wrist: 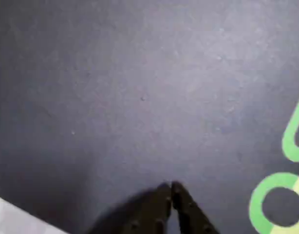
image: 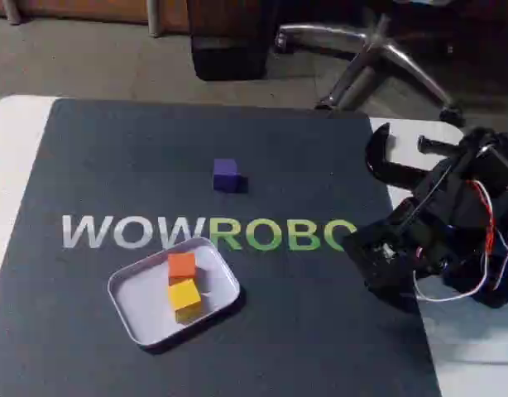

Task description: Move blocks one by one until all three blocks are in the tray.

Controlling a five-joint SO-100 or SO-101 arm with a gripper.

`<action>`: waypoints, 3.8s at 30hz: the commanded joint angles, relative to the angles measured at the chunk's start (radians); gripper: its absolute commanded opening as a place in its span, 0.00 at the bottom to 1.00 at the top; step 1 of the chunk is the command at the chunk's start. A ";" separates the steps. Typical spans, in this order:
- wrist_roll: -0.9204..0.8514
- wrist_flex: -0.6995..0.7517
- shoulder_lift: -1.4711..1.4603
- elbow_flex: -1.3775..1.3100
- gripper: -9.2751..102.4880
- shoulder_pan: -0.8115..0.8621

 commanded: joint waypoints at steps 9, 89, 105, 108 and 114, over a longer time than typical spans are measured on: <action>0.003 0.008 -0.005 -0.005 0.03 0.003; 0.187 -0.121 -1.749 -1.646 0.04 0.686; -0.066 -0.175 -1.878 -1.631 0.09 0.778; -0.103 -0.201 -1.908 -1.629 0.11 0.778; -0.156 -0.233 -1.947 -1.629 0.14 0.787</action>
